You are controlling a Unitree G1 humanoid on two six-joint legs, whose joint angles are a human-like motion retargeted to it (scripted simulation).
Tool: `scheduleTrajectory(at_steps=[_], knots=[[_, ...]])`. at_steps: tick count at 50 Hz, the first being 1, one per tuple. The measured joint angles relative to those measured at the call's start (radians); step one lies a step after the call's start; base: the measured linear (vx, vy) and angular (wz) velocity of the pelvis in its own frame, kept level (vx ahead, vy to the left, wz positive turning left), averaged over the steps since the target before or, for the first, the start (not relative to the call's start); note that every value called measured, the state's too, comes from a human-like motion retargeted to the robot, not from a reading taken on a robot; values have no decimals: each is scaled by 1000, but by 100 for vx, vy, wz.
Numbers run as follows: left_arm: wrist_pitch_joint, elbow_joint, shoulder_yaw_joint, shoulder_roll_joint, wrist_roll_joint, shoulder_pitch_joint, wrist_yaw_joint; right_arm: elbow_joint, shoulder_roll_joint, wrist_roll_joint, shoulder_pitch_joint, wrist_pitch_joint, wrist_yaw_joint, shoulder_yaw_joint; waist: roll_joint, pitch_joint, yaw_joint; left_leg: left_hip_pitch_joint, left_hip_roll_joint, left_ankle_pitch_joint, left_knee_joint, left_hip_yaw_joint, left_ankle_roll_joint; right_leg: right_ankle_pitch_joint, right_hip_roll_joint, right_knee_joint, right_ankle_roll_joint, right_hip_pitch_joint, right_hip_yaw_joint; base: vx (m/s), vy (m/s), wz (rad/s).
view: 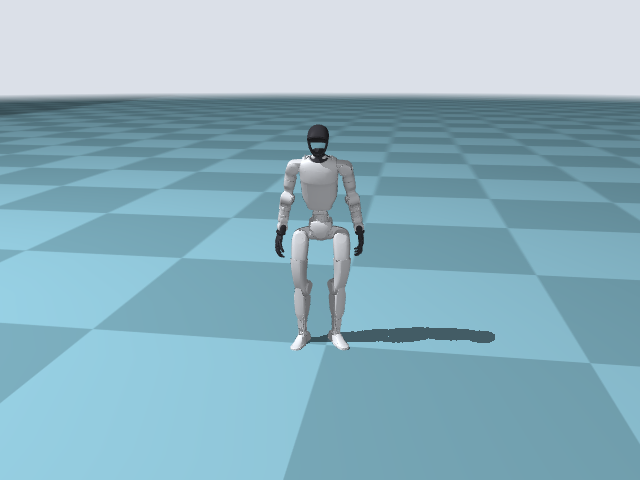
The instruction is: Upper body actions
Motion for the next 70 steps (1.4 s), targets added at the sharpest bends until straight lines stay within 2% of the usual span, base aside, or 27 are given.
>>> scheduleTrajectory(at_steps=[2, 5, 7, 10, 14, 19, 27, 35, 45, 52, 61, 65, 70], knots=[[38, 4, 62, -38, 62, 56, 42, 22, -8, -64, 43, 24, 9, -14, 2, -81, -15, -54, -10, -23, 38, -112, 9, -31, -11, 37, -3, -49, 100, 43, 13, -5], [87, 44, 119, -78, 58, 103, 98, 71, -4, -91, 74, 96, 28, -24, 7, -62, -4, 13, -7, -33, 37, -91, 19, -39, 1, 39, -4, 19, 65, 19, 0, -26], [70, 68, 135, -80, 6, 124, 95, 106, -12, -53, 80, 107, 18, -31, 11, -67, -18, 46, 1, -44, 37, -100, 8, -52, 3, 40, 0, 48, 69, 13, 4, 2], [51, 69, 153, -86, -22, 155, 50, 139, -20, 10, 93, 128, 20, -49, 27, -123, -17, 44, 5, -49, 36, -89, 11, -53, 17, 24, -1, 57, 86, 22, 4, -28], [110, 30, 154, -79, 23, 155, 13, 124, -9, 39, 103, 165, 74, -86, 30, -148, 62, 59, 13, -40, 33, -23, 16, -50, 38, 16, -8, 73, 160, 13, 1, -71], [120, -29, 126, -60, 10, 110, 10, 63, 17, 20, 71, 167, 127, -66, 35, -164, -6, 79, 5, -60, 36, -101, 11, -69, 33, 17, -9, 97, 79, 1, -2, 71], [116, -97, 129, -62, -34, 45, -20, -17, 45, -138, 24, 157, 167, 9, 36, -198, -1, 73, 10, -61, 37, -103, 7, -74, 38, 16, -13, 96, 78, 0, 0, 2], [104, -128, 108, -55, -2, 34, -66, -30, 54, -149, 17, 137, 176, 32, 33, -195, -2, 77, 15, -59, 38, -109, 3, -78, 46, 15, -17, 104, 73, 0, 0, 0], [115, -88, 101, -45, 9, 49, -74, -28, 31, -101, 32, 135, 166, 22, 23, -135, -14, 60, 19, -67, 73, -120, 5, -103, 34, 72, -20, 84, 63, -3, 0, 2], [101, -112, 82, -39, -22, -17, -77, -89, 18, -56, -28, 114, 156, 29, 13, -48, -10, -79, 58, -124, 239, -132, -3, -141, 5, 207, -19, -44, 75, -23, -1, -5], [104, -144, -64, 39, -32, -205, -105, -186, -3, -95, -168, 109, 193, 73, -23, 65, 24, -261, 79, -152, 383, -120, -3, -122, -40, 302, -6, -207, 53, -28, -3, -5], [118, -136, -158, 80, -1, -310, -117, -213, -13, -117, -201, 99, 203, 86, -10, 90, 5, -309, 78, -150, 415, -168, 8, -125, -44, 310, 1, -211, 17, -16, 2, 65], [100, -169, -192, 87, 80, -380, -101, -218, -7, -140, -199, 93, 188, 84, -19, 96, 27, -297, 61, -149, 412, -195, 16, -114, -59, 302, 16, -184, -5, 1, 4, 23]])
